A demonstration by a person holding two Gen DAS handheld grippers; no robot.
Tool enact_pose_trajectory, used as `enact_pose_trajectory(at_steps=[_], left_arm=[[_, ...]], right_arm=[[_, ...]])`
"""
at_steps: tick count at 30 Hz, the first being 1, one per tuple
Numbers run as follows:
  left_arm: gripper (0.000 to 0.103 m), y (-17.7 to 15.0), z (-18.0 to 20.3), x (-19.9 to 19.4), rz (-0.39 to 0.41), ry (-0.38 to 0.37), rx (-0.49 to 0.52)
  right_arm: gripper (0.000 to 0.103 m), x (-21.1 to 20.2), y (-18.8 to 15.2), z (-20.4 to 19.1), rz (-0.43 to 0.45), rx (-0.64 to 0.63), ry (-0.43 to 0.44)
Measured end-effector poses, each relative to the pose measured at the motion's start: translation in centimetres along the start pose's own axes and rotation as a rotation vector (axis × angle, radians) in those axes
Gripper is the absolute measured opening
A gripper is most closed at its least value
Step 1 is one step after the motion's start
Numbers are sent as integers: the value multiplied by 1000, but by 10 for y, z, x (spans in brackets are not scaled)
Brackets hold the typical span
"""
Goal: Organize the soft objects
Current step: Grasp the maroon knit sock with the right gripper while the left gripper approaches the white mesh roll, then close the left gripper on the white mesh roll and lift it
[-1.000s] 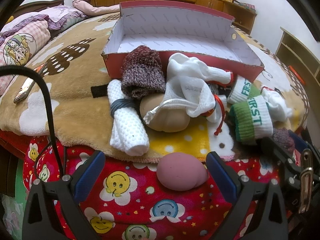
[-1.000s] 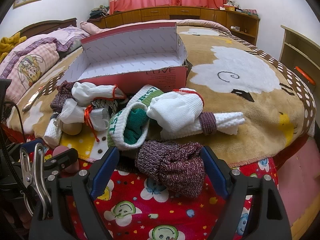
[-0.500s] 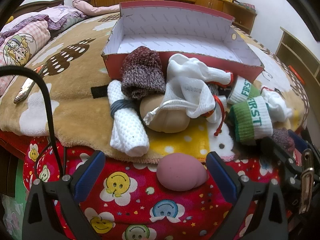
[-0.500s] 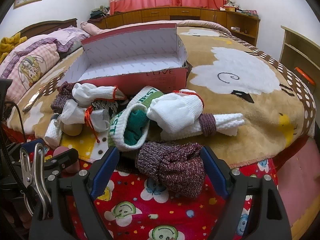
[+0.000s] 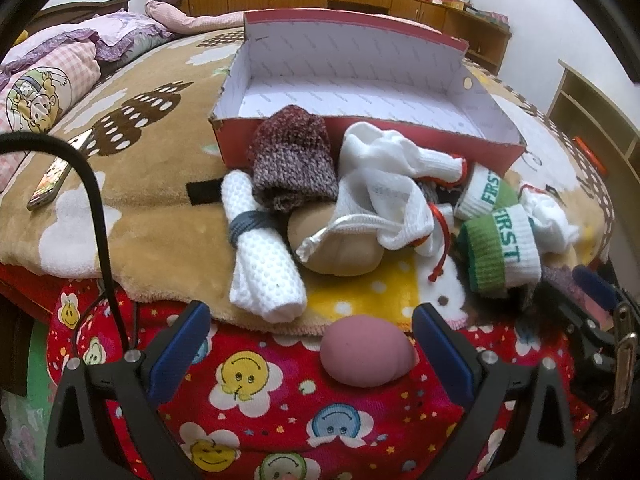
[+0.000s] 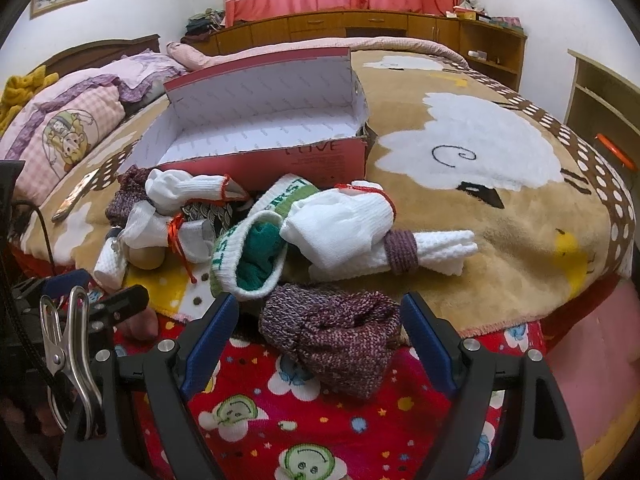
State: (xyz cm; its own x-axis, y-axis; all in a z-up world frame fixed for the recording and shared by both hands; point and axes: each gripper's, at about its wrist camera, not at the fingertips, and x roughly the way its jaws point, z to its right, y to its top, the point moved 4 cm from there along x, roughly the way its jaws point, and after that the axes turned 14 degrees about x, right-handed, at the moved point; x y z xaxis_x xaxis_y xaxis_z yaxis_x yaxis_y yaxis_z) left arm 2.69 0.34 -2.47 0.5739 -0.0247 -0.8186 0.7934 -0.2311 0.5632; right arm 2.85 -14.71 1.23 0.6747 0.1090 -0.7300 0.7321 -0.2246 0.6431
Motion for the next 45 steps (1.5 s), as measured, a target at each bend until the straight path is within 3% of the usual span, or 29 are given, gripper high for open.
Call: enact_pose_trajectory(at_steps=[15,29,38,45], left_arm=[[102,-4,-9,-4,-2,-16,0],[95,-8,-35,-14,31,-8,-15],[79,-7,-32,-10,34,-26,-6],[50,4,-33,4,23,-32,-6]], right_arm=[[85,-6,-10,-7,-5,-62,26],[85,-8,-18,-1,-33,-87,30],[85,-3,-20,2,-57,-74,29],[85,8,-24,6,-94,-59,29]])
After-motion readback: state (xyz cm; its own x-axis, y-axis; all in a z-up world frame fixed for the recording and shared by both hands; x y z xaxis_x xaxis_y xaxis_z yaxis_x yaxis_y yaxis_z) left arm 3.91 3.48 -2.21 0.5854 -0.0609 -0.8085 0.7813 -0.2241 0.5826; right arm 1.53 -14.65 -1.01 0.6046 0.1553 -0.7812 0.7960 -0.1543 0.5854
